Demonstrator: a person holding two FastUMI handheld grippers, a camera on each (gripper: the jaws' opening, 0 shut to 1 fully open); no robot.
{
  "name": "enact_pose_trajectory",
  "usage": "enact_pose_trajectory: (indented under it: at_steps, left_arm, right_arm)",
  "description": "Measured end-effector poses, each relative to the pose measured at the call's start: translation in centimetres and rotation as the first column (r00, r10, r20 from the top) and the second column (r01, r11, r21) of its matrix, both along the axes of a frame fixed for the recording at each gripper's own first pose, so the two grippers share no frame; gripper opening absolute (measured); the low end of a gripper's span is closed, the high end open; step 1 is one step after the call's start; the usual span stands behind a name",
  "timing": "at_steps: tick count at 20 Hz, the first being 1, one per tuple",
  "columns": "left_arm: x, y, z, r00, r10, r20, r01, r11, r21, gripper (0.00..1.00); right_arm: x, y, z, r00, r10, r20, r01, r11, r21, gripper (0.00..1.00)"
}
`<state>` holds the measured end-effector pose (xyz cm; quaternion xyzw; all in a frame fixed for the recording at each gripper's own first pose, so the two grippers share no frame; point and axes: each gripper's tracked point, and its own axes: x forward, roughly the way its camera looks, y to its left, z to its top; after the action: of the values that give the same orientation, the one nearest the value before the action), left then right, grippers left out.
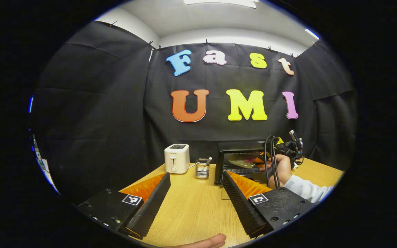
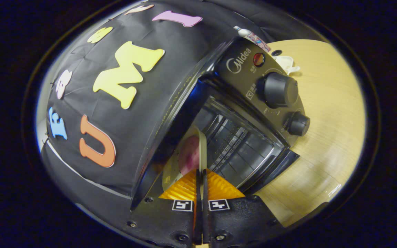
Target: Open the electric oven with the left hand, put the food in, and close the electric oven.
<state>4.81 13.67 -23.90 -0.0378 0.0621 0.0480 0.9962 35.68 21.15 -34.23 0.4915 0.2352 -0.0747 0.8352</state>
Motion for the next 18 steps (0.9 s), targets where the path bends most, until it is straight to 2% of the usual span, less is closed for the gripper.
enact_pose_trajectory:
  at_steps: [1,3,6,8,9,10,11,13,15,16,17,18]
  left_arm:
    - [0.1,0.4,-0.4,1.000,0.007,-0.008,-0.007,1.000,-0.003,0.96]
    - [0.2,0.8,-1.0,1.000,0.015,-0.021,-0.015,1.000,-0.005,0.97]
    - [0.5,1.1,-1.7,0.999,0.016,-0.037,-0.016,1.000,-0.013,0.96]
    - [0.5,1.1,-1.9,0.999,0.012,-0.041,-0.013,1.000,-0.017,0.97]
    - [0.5,1.1,-2.0,0.999,0.010,-0.044,-0.011,1.000,-0.016,0.96]
    - [0.6,1.1,-2.1,0.999,0.012,-0.045,-0.012,1.000,-0.012,0.97]
    - [0.6,1.1,-2.0,0.999,0.014,-0.045,-0.014,1.000,-0.008,0.96]
    - [0.4,1.0,-1.9,0.999,0.018,-0.051,-0.018,1.000,-0.006,0.97]
    - [0.2,0.7,-1.5,0.999,0.017,-0.051,-0.017,1.000,-0.009,0.97]
    - [0.0,0.5,-1.3,0.999,0.017,-0.048,-0.018,1.000,-0.010,0.97]
    - [-0.2,0.2,-1.1,0.999,0.015,-0.046,-0.015,1.000,-0.009,0.97]
    - [-0.3,0.0,-0.9,0.999,0.014,-0.045,-0.014,1.000,-0.008,0.97]
  right_arm:
    - [0.2,0.2,-0.1,1.000,-0.019,0.008,0.019,1.000,0.004,0.00]
    - [0.3,0.6,-0.6,0.999,-0.037,0.005,0.037,0.999,0.014,0.07]
    - [0.5,1.2,-1.7,0.998,-0.058,-0.011,0.059,0.998,0.037,0.02]
    - [0.5,1.4,-2.7,0.998,-0.062,-0.033,0.063,0.998,0.029,0.02]
    - [0.2,1.6,-3.3,0.997,-0.049,-0.058,0.050,0.999,0.005,0.06]
    - [-0.1,1.5,-3.7,0.996,-0.041,-0.078,0.040,0.999,-0.014,0.02]
    - [0.0,1.8,-3.9,0.997,-0.032,-0.077,0.031,0.999,-0.006,0.07]
    - [-0.5,1.7,-3.8,0.995,-0.029,-0.091,0.028,1.000,-0.008,0.08]
    - [-0.9,1.2,-3.1,0.998,-0.022,-0.060,0.021,1.000,-0.024,0.09]
    - [-1.2,1.0,-2.6,0.999,-0.012,-0.042,0.010,0.999,-0.043,0.15]
    - [-1.6,0.6,-2.2,1.000,-0.003,-0.029,0.001,0.997,-0.071,0.29]
    - [-2.3,0.1,-2.1,1.000,0.001,-0.025,-0.004,0.996,-0.094,0.32]
